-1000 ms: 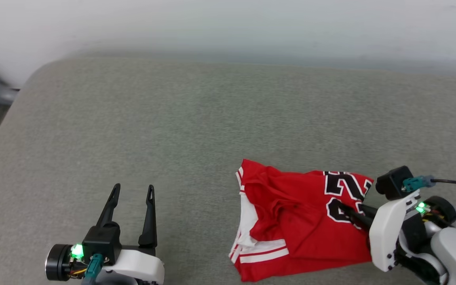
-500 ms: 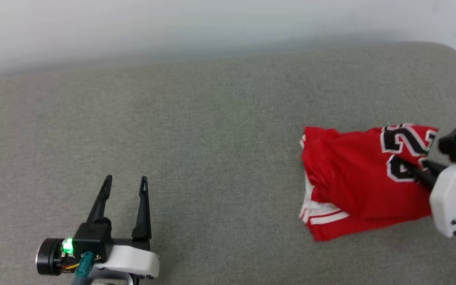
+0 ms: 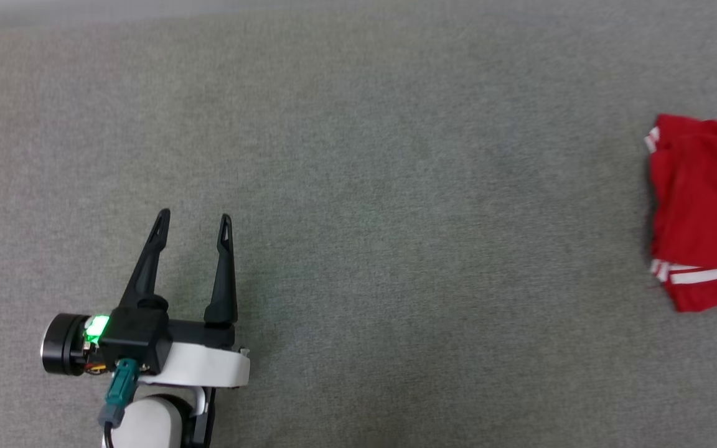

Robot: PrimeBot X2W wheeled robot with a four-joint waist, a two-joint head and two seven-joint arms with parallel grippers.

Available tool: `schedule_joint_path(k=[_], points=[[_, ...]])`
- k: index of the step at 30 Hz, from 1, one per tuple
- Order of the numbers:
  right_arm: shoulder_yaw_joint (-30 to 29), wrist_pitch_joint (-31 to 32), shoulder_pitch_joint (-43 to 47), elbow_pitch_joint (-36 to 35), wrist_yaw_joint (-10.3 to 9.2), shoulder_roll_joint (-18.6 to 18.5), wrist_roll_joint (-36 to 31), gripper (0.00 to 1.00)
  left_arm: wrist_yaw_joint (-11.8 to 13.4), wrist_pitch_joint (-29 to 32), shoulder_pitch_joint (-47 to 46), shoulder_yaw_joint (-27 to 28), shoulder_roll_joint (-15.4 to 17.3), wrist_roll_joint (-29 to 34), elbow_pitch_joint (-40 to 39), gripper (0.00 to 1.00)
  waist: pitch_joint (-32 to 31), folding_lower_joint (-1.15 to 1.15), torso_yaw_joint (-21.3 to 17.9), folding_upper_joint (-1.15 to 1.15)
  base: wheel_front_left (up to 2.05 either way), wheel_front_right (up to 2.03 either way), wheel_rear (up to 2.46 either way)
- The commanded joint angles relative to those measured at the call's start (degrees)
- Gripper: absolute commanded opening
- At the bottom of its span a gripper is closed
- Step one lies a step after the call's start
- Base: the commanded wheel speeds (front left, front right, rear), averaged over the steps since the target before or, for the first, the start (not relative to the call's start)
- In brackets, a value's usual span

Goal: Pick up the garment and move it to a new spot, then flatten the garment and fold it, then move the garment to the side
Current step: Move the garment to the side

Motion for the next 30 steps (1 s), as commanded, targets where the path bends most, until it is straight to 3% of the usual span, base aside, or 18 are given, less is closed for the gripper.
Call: schedule_joint_path(k=[1,7,8,12,13,14,15,23,30], points=[[-1.8,0.1,-1.1,1.5,-0.09,-0.4,-0.7,0.00,0.0,-0.1,-1.2,-0.1,0.3,0.3,-0.5,1.00,3.0,0.00,1.5,0.00,0.00,0.00,0.00],[-8.8,0.5,-2.2,8.3,-0.09,-1.2,-4.5,0.00,-0.2,-0.1,-3.5,-0.5,0.4,0.6,-1.3,1.00,6.5,0.00,3.1,0.00,0.00,0.00,0.00],[-11.8,0.6,-3.3,10.9,-0.09,0.4,-5.6,0.00,-0.1,-0.1,-3.9,-0.4,0.5,0.7,-1.4,1.00,7.1,0.00,3.5,0.00,0.00,0.00,0.00],[-14.3,1.0,-3.7,13.5,-0.09,1.6,-8.2,0.00,0.1,-0.1,-4.5,-0.5,0.5,0.6,-1.1,1.00,7.3,0.00,3.9,0.00,0.00,0.00,0.00],[-15.0,1.2,-3.8,14.0,-0.09,2.3,-8.6,0.05,0.1,-0.1,-4.5,-0.5,0.5,0.6,-0.9,1.00,7.1,0.00,3.9,0.00,0.00,0.00,0.00],[-15.4,1.5,-3.9,14.2,-0.09,3.1,-8.9,0.49,0.2,-0.1,-4.4,-0.5,0.5,0.6,-0.8,1.00,6.8,0.00,3.9,0.00,0.00,0.00,0.00],[-15.8,1.2,-3.9,14.1,-0.09,3.7,-9.4,1.00,0.3,-0.1,-4.3,-0.4,0.5,0.6,-0.6,1.00,6.5,0.00,3.8,0.00,0.00,0.00,0.00],[-19.7,-4.4,-2.0,12.0,-0.09,6.9,-15.6,1.00,1.0,-0.1,-1.7,-0.2,0.2,0.1,0.3,1.00,1.6,0.00,3.6,0.00,0.00,0.00,0.00],[-24.1,-16.9,0.9,5.9,-0.08,13.4,-21.4,1.00,1.8,-0.1,2.6,0.4,-0.2,-0.8,1.5,1.00,-5.7,0.00,3.5,0.00,0.00,0.00,0.00]])
